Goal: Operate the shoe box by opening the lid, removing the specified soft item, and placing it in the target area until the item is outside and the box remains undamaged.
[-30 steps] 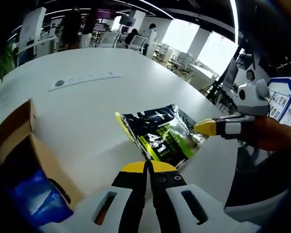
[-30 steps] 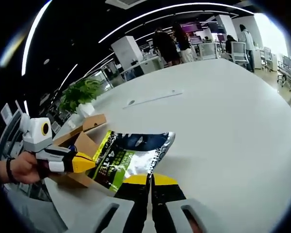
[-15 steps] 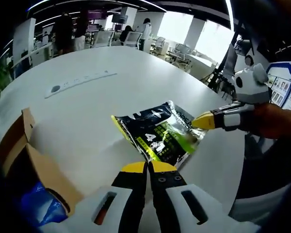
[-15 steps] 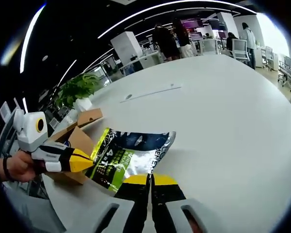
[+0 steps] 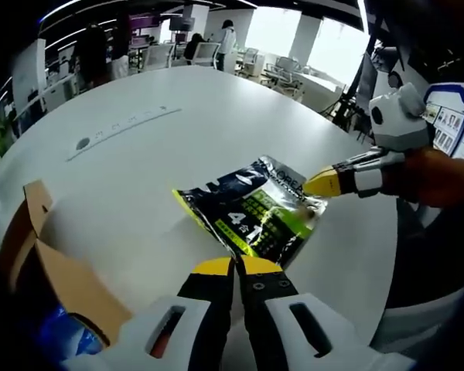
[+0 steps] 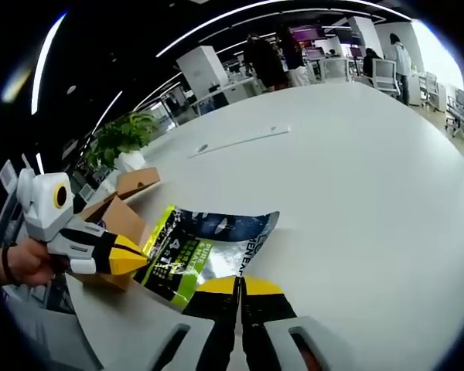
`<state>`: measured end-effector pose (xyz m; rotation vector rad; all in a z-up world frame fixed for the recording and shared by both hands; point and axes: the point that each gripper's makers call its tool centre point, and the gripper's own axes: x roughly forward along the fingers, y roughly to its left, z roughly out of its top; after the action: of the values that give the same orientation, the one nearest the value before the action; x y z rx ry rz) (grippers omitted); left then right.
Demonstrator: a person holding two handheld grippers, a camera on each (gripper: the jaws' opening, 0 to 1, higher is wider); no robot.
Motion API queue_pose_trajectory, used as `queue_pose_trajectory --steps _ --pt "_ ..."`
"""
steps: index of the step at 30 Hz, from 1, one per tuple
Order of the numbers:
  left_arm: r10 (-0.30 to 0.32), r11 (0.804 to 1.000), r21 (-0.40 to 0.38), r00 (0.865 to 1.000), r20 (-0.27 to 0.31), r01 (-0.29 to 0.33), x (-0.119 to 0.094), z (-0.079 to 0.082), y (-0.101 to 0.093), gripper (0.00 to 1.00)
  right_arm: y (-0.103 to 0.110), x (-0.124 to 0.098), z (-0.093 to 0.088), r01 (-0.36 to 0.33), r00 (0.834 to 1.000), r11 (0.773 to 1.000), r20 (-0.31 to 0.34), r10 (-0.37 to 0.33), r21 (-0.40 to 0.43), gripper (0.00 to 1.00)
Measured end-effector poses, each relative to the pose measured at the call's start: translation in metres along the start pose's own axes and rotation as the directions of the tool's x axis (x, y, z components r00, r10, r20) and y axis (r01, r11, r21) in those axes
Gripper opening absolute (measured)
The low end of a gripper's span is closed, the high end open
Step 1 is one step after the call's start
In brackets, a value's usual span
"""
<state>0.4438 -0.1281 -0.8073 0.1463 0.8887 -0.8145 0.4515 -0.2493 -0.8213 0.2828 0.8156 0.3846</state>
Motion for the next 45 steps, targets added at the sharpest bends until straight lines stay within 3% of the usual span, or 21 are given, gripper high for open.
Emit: queue_pose_trajectory --steps 17,29,45 --pt "0.009 0.999 0.033 0.998 -0.058 -0.007 0.009 -0.009 0.000 0.01 -0.007 0.009 -0.008 -0.001 1.000 1.000 -0.028 0.001 -0.007 0.00" --pt "-0.009 0.997 0.070 0.991 -0.134 0.018 0.021 -0.020 0.001 0.01 -0.005 0.008 -0.014 0.007 0.999 1.000 -0.048 -0.008 -0.015 0.00" --pt "-0.012 0.996 0.085 0.986 -0.166 0.026 0.023 -0.023 0.003 0.02 -0.003 0.002 -0.020 0.011 0.999 1.000 -0.052 -0.012 -0.017 0.00"
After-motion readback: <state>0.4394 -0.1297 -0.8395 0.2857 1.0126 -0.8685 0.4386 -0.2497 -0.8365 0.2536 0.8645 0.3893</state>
